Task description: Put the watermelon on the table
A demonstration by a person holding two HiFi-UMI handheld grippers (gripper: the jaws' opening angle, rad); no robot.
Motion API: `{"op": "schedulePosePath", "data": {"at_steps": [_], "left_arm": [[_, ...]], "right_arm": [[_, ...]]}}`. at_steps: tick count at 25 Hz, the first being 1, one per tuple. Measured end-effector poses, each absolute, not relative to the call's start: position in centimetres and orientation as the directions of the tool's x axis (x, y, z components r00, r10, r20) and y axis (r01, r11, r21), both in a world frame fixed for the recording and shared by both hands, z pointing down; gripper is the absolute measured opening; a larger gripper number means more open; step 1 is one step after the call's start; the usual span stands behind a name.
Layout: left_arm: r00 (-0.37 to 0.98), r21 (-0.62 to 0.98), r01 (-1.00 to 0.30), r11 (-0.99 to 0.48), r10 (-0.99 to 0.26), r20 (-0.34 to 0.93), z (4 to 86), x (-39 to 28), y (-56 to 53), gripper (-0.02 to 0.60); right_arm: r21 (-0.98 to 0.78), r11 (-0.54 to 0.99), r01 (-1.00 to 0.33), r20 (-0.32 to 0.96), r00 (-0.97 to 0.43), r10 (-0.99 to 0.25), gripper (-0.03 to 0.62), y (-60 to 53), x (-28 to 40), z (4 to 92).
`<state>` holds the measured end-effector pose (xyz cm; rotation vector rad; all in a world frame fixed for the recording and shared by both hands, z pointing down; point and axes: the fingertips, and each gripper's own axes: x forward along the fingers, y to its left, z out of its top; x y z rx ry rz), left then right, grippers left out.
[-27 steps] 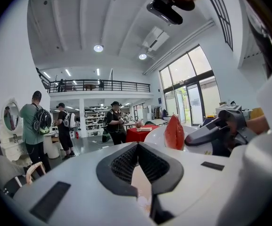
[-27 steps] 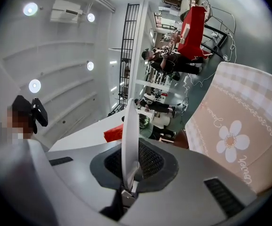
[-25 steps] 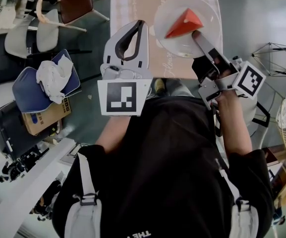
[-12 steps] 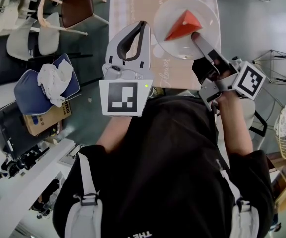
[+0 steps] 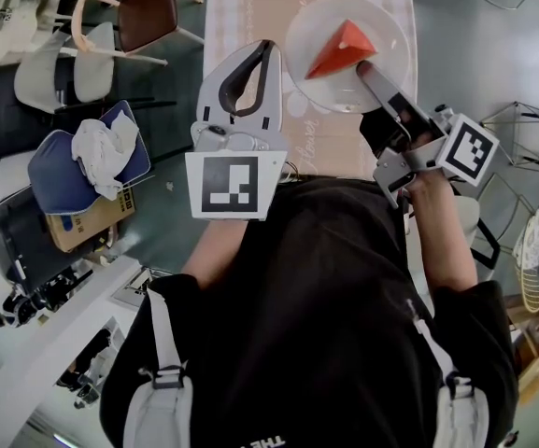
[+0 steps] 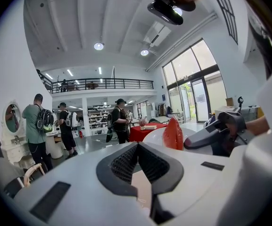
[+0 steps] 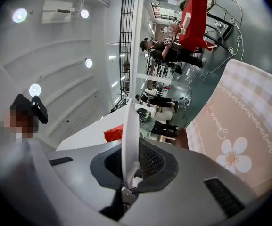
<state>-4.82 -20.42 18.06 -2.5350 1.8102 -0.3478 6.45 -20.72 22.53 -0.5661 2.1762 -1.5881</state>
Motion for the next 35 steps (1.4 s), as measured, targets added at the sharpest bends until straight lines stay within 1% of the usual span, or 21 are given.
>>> {"op": "schedulePosePath", "data": {"at_steps": [16, 27, 35], "left_arm": [[0.271, -0.138, -0.943, -0.303, -0.939, 0.212, 19.8, -5.5, -23.4, 0.011], [0.232, -0.121, -0.956, -0.266, -0.942, 0.244, 21.3, -7.0, -23.2, 0.011], [0.244, -0.091, -0.957, -0.275, -0.934, 0.260, 23.2, -8.4, -22.9, 0.011]], "right_arm": [[-0.966, 0.247, -0.077, -0.054, -0.875, -0.482, 0.020, -23.7, 5.9, 24.6], [-0.971, 0.222, -0.085, -0.023, -0.898, -0.440, 0.020, -23.9, 4.7, 26.6], [-0.972, 0.214, -0.094, -0.010, -0.898, -0.441, 0.020, -24.0, 3.6, 28.2]]}}
